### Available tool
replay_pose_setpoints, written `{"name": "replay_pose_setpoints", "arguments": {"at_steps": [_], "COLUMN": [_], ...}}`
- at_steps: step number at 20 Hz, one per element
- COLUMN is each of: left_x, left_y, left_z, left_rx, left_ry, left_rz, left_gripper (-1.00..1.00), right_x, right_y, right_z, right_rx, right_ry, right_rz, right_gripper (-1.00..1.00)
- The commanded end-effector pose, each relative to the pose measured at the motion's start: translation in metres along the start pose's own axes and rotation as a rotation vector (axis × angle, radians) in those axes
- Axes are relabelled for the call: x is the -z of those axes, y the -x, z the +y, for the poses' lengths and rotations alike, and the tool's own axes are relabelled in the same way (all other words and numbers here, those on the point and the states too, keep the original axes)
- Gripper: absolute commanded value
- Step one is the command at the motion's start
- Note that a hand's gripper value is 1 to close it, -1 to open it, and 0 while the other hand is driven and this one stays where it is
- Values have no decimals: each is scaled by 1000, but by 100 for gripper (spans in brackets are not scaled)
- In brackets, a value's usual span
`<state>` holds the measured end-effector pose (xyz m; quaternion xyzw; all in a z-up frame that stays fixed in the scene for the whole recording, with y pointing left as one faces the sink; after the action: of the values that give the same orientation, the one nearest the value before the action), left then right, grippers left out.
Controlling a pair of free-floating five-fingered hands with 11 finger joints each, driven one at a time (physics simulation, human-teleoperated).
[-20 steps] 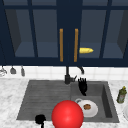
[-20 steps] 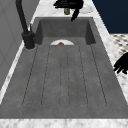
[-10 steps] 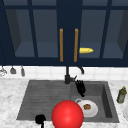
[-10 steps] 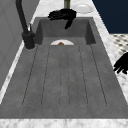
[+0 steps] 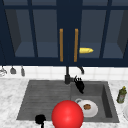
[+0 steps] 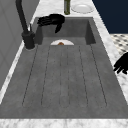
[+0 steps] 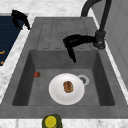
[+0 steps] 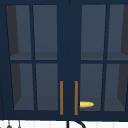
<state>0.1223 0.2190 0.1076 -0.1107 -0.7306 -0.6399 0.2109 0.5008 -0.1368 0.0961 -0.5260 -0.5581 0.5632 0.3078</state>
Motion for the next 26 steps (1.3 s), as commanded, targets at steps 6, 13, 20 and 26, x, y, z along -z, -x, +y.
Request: {"name": "replay_pose_setpoints", "arguments": {"at_steps": [6,13,20,26], "left_x": [0,0,0,0], "left_y": [0,0,0,0], "left_z": [0,0,0,0], "left_rx": [0,0,0,0], "left_ry": [0,0,0,0], "left_rz": [0,0,0,0], "left_gripper": [0,0,0,0], "right_x": [66,114,152,146], "right_y": [30,22,37,38], "right_z": [8,23,33,41], "right_rx": [39,23,75,90], "right_ry": [-6,1,12,25], "right_rz": [-7,-43,-74,-104], "right_gripper": [-100,-100,-100,-100]}}
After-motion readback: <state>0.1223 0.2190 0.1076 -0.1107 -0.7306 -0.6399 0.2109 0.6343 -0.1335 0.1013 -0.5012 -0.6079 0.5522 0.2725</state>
